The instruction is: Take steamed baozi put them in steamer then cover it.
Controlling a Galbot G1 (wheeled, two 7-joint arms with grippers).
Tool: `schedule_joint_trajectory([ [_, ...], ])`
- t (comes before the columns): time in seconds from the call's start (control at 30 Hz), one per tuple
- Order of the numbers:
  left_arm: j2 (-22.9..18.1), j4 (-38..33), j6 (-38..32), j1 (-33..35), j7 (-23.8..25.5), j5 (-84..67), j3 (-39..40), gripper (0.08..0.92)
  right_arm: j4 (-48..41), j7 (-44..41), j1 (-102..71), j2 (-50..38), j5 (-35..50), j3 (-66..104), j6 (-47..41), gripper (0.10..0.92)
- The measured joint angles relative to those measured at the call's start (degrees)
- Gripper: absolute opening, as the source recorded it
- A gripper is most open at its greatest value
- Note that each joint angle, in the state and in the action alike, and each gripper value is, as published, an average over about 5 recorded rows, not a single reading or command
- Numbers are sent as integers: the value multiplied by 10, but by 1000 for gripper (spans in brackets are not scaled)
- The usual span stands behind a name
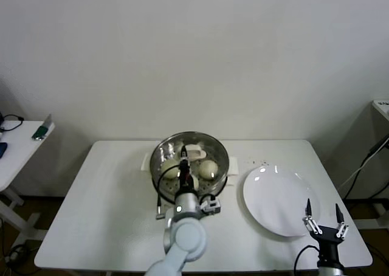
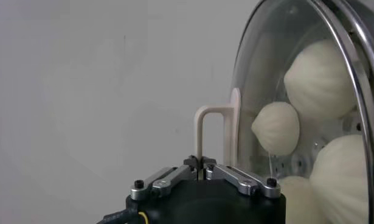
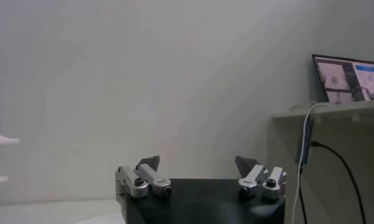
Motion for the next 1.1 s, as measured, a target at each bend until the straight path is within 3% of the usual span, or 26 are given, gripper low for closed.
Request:
schedule_joint_trajectory([
  [0.47, 4, 13, -9, -2, -13, -1, -5, 146, 0, -1, 0, 2, -1, -1, 0, 823],
  [0.73, 22, -12, -2, 2, -9, -22, 2, 355, 3, -5, 2, 2, -1, -3, -6, 823],
  [1.1, 68, -105, 8, 29, -7, -107, 27, 658, 4, -14, 3, -4, -5, -14, -24, 823],
])
